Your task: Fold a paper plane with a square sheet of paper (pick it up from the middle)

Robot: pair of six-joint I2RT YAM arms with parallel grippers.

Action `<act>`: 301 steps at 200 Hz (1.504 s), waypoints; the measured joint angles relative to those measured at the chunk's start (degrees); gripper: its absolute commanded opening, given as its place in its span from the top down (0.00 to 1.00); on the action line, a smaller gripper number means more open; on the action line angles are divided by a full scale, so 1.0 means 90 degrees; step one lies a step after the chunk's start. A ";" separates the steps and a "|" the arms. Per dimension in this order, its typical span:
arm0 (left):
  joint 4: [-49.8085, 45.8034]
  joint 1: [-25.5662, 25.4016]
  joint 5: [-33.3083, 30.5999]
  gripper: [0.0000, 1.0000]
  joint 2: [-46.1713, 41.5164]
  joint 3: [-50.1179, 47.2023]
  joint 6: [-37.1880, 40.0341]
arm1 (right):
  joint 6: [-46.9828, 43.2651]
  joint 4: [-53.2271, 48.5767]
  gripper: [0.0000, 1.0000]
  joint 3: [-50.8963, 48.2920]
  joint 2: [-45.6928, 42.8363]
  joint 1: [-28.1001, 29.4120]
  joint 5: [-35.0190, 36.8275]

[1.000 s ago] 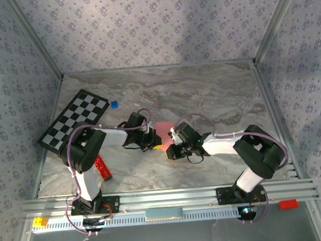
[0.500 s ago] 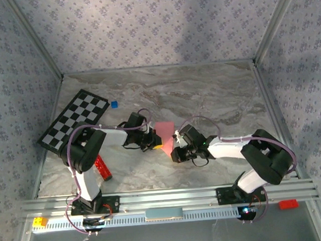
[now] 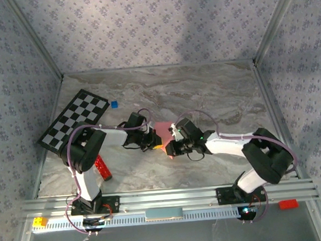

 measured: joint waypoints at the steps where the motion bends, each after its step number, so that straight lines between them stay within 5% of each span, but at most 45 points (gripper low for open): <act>1: 0.0000 0.0000 0.0000 1.00 0.0000 0.0000 0.0000 | 0.0015 0.0010 0.87 0.0010 0.0019 -0.0002 -0.0005; 88: 0.0000 -0.0002 0.0000 1.00 -0.0005 0.0000 -0.0002 | 0.0777 0.0299 0.92 0.0393 0.1073 -0.0270 -0.0100; 301: -0.0534 -0.0223 -0.0605 0.95 -0.0250 0.0279 -0.0029 | 0.0899 0.0544 0.95 0.0228 0.1073 -0.0437 -0.0369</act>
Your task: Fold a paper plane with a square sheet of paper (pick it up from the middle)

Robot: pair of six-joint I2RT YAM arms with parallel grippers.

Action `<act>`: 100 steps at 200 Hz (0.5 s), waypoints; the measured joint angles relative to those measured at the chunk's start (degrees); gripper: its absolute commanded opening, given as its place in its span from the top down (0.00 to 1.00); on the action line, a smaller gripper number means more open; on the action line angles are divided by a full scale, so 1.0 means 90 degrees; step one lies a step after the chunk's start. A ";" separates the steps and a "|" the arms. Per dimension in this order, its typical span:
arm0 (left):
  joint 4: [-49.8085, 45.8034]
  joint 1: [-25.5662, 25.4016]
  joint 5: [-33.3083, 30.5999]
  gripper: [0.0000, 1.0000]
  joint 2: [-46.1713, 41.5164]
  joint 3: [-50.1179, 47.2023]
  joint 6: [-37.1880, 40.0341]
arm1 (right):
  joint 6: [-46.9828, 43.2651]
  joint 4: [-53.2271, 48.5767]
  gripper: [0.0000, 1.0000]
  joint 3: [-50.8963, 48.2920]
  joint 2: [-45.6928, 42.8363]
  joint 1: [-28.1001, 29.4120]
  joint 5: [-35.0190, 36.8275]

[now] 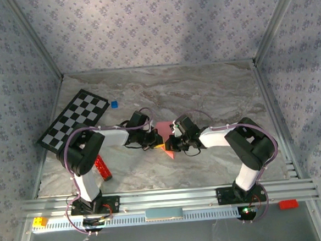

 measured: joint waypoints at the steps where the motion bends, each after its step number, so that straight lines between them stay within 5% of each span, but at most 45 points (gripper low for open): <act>1: -0.0007 0.0000 -0.0002 0.96 0.0000 0.0005 0.0002 | 0.0000 0.0000 0.95 0.0000 0.0000 0.0000 0.0000; 100: -0.0279 0.0379 0.0078 0.97 0.0376 0.0340 0.0250 | -0.0002 0.0187 0.96 -0.0083 0.0000 -0.0029 0.0022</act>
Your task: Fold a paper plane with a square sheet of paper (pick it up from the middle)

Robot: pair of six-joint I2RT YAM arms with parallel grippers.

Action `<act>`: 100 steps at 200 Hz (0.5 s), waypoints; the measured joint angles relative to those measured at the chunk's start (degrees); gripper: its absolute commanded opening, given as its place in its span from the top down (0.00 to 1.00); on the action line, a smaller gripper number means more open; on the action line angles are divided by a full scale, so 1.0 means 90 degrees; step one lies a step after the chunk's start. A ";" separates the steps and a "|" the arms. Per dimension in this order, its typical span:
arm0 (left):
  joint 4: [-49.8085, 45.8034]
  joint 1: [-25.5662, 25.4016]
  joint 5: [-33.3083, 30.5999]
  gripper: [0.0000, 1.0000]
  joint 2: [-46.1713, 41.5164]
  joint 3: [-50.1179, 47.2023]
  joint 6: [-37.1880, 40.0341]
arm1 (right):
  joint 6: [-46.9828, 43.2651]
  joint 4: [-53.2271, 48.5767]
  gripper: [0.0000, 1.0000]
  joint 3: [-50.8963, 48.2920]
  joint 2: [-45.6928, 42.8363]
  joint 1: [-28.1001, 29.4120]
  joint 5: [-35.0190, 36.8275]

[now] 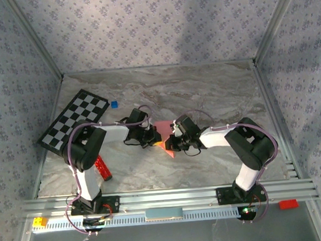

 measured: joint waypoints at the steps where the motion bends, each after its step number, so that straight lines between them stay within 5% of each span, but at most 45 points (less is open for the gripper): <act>1: 0.0002 0.0017 0.0000 0.97 0.0000 0.0000 0.0000 | 0.0002 0.0000 0.96 -0.0002 0.0000 0.0000 0.0000; 100: -0.0211 0.0750 0.0109 0.95 -0.0034 0.0000 0.0406 | 0.0002 0.0117 0.96 -0.0044 0.0000 -0.0024 0.0005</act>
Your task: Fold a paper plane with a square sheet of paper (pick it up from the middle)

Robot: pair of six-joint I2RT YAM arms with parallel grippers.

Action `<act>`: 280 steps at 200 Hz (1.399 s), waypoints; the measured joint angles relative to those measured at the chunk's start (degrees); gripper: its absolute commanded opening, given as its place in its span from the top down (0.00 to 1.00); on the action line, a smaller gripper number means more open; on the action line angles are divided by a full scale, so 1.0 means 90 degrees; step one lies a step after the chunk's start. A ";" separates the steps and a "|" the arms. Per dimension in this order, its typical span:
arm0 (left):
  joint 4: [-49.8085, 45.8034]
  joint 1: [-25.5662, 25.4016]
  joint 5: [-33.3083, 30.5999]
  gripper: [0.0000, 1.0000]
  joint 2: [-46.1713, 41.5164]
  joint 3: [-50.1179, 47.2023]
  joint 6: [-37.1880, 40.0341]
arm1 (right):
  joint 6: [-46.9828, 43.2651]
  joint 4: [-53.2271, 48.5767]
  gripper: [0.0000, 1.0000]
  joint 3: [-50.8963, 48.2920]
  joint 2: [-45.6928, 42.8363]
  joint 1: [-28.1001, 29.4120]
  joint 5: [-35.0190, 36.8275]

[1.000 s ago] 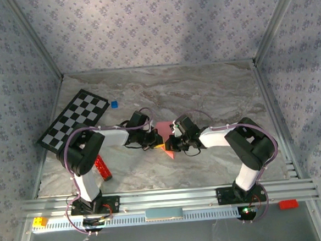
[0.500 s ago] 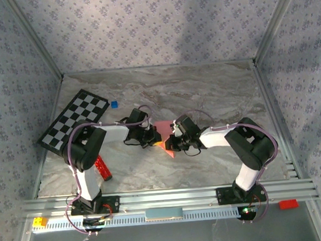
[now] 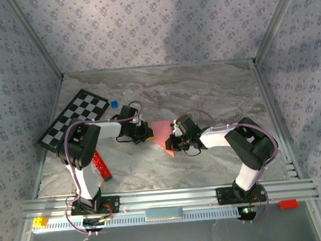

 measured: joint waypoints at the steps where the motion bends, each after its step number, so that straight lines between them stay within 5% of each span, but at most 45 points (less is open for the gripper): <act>1: -0.0005 0.0002 -0.0010 0.95 -0.0005 0.0000 -0.0002 | 0.0000 0.0002 0.96 0.0000 0.0000 0.0000 0.0000; 90: -0.0245 -0.0187 -0.0559 0.90 -0.0947 -0.0007 0.0015 | -0.0024 -0.0019 0.96 -0.0010 0.0000 -0.0029 -0.0073; 137: -0.0233 -0.0879 -0.0546 0.94 -0.0741 -0.0002 0.0017 | -0.0024 -0.0024 0.95 -0.0010 0.0000 -0.0041 -0.0078; 280: -0.0039 -0.0865 -0.0719 1.00 -0.0219 -0.0085 0.0041 | -0.0240 -0.0709 0.93 0.0673 -0.0197 0.0090 -0.0265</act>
